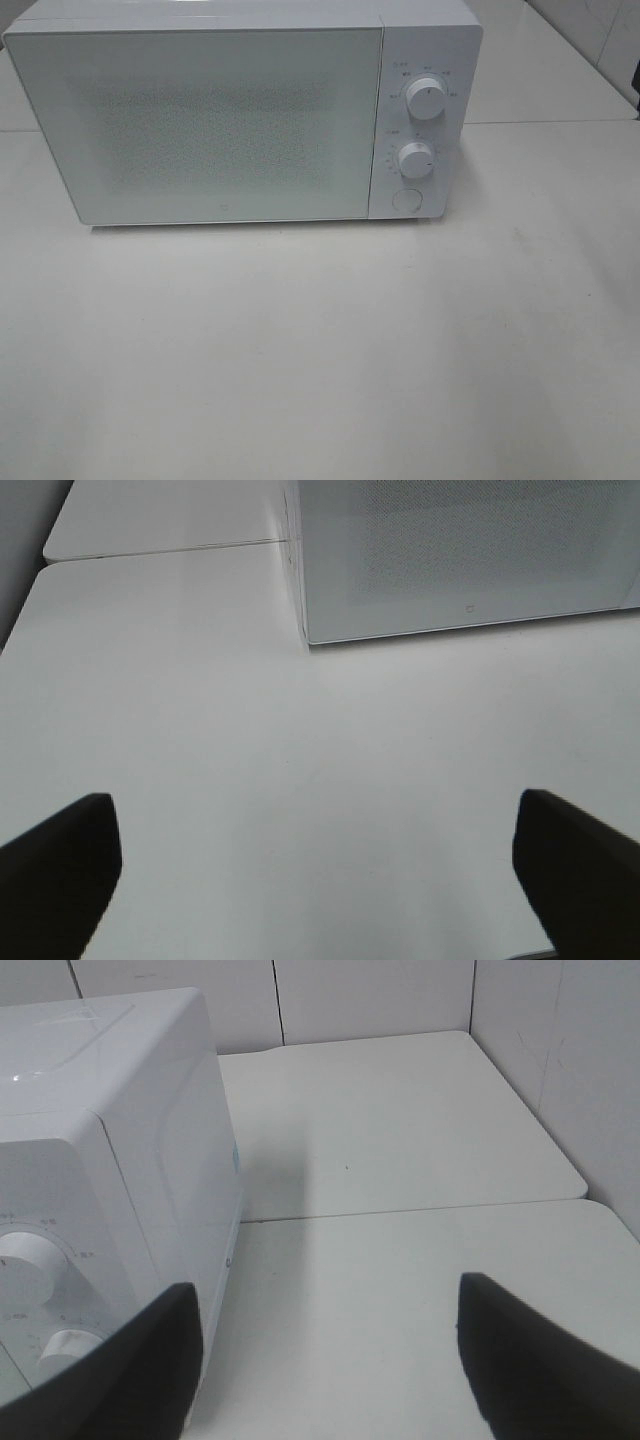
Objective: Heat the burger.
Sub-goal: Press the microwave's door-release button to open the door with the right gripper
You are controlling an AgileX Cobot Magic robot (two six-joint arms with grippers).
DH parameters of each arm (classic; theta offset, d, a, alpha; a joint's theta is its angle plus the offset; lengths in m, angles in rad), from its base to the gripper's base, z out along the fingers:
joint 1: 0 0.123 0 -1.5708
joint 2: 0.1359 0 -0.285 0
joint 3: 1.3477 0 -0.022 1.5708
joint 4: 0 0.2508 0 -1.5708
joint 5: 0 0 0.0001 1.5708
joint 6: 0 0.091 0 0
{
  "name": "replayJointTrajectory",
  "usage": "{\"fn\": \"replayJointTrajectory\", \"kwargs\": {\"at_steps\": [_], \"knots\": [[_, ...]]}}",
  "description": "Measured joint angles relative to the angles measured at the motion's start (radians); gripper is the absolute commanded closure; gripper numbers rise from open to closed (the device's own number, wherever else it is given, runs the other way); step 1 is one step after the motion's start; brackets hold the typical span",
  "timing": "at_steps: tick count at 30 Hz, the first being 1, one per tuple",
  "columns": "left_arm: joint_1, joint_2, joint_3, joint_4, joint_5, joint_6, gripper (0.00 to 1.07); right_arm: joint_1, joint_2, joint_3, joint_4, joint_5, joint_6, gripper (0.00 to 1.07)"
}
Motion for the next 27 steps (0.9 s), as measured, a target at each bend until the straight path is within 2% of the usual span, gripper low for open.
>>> {"fn": "replayJointTrajectory", "kwargs": {"at_steps": [5,11,17,18,20,21,22,27], "knots": [[0.0,0.0,0.0,0.0,0.0,0.0,0.07,0.019,0.122,0.0,0.0,-0.117,0.0,0.37],[0.0,0.0,0.0,0.0,0.0,0.0,0.07,0.1,0.265,0.0,0.055,-0.238,0.0,0.37],[0.0,0.0,0.0,0.0,0.0,0.0,0.07,0.209,0.368,0.0,0.179,-0.329,0.0,0.37],[0.0,0.0,0.0,0.0,0.0,0.0,0.07,0.254,0.397,0.0,0.229,-0.357,0.0,0.37],[0.0,0.0,0.0,0.0,0.0,0.0,0.07,0.272,0.408,0.0,0.251,-0.372,0.0,0.37],[0.0,0.0,0.0,0.0,0.0,0.0,0.07,0.313,0.432,0.0,0.307,-0.401,0.0,0.37],[0.0,0.0,0.0,0.0,0.0,0.0,0.07,0.313,0.432,0.0,0.307,-0.401,0.0,0.37],[0.0,0.0,0.0,0.0,0.0,0.0,0.07,0.449,0.501,0.0,0.454,-0.46,0.044,0.37]]}}
